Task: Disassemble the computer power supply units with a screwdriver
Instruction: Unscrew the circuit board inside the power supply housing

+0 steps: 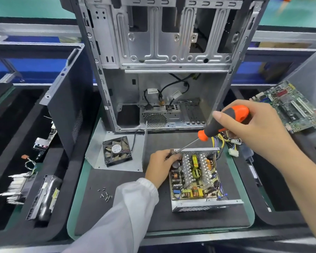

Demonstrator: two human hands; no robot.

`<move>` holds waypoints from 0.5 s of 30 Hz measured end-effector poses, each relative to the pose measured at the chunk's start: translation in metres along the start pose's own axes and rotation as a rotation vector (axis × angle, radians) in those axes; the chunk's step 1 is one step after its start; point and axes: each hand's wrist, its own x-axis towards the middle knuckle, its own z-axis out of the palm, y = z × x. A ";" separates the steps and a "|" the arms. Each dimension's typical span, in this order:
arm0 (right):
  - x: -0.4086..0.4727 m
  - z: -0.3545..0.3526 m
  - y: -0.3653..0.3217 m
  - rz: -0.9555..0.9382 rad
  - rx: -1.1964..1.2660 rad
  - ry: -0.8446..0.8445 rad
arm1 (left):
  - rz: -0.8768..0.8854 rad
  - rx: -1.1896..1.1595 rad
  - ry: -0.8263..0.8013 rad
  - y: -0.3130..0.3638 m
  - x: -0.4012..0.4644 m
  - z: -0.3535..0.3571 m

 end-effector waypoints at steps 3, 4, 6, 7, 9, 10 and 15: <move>-0.002 -0.002 0.005 -0.017 0.038 0.003 | -0.020 -0.076 0.061 0.002 0.001 0.006; -0.003 -0.001 0.006 -0.023 0.044 -0.002 | -0.028 -0.101 0.068 0.003 0.002 0.007; -0.006 0.003 0.007 -0.035 0.031 -0.025 | -0.029 -0.118 0.087 0.004 0.005 0.007; -0.008 0.006 0.008 -0.041 0.023 -0.041 | -0.025 -0.116 0.101 0.004 0.006 0.007; -0.012 0.014 0.008 -0.055 0.014 -0.073 | -0.031 -0.125 0.134 0.005 0.007 0.008; -0.014 0.018 0.009 -0.063 0.007 -0.090 | -0.040 -0.134 0.151 0.005 0.007 0.010; -0.020 0.031 0.009 -0.089 0.001 -0.128 | -0.053 -0.097 0.148 0.002 0.007 0.008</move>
